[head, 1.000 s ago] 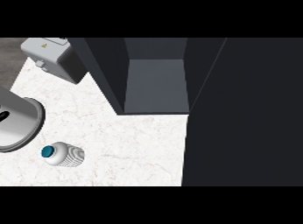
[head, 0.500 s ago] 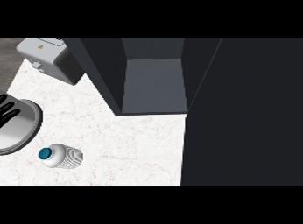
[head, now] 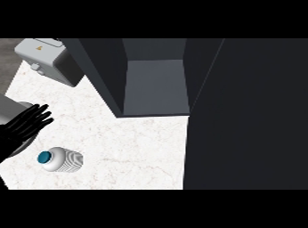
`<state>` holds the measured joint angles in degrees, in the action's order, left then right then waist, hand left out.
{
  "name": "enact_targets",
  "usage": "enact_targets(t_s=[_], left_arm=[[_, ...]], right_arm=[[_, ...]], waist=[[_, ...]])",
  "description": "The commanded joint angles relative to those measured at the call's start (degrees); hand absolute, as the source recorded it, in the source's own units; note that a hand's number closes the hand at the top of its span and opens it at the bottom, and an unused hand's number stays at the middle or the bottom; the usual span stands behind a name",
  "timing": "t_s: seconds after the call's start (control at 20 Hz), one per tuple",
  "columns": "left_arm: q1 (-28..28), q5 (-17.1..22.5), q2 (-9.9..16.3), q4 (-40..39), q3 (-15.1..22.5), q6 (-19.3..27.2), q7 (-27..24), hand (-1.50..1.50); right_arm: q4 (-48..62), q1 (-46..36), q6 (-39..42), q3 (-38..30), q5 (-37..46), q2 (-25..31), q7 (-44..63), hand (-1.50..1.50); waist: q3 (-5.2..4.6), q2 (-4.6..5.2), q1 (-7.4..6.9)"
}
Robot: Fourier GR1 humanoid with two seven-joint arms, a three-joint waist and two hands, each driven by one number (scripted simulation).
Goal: Pick up the bottled water, place it into the cabinet and close the cabinet
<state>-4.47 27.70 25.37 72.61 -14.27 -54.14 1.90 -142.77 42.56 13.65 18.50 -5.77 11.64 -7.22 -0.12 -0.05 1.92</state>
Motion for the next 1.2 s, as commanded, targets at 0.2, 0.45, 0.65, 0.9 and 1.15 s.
enact_targets(t_s=[0.2,0.45,0.65,0.9,1.15], left_arm=[[-5.0,-15.3,-5.1,-15.1,1.3,0.6,-11.3,-1.50],[-6.2,-21.5,-2.7,-23.7,2.2,-2.5,-21.3,-1.50],[-6.9,-26.3,-5.4,-26.7,5.6,0.0,-28.0,-1.50],[-6.3,-30.7,-5.3,-32.2,8.6,1.5,-36.4,-1.50],[-8.4,-30.8,-8.3,-36.6,11.0,2.6,-40.1,1.50]], right_arm=[[-11.5,7.3,0.8,1.5,-1.1,2.2,0.7,-1.50],[-9.4,10.6,2.0,1.2,0.2,3.0,-5.3,-1.50],[-11.0,10.8,1.2,3.8,1.3,3.1,-3.5,-1.50],[-5.0,12.3,1.9,5.2,5.2,2.8,-10.6,-1.50],[-5.8,11.7,1.6,3.2,3.4,4.0,-10.2,-1.50]], waist=[[-0.15,0.24,0.60],[-0.11,0.13,0.69],[-0.25,0.33,0.50],[-0.27,0.15,1.08],[-0.30,0.45,0.89]])
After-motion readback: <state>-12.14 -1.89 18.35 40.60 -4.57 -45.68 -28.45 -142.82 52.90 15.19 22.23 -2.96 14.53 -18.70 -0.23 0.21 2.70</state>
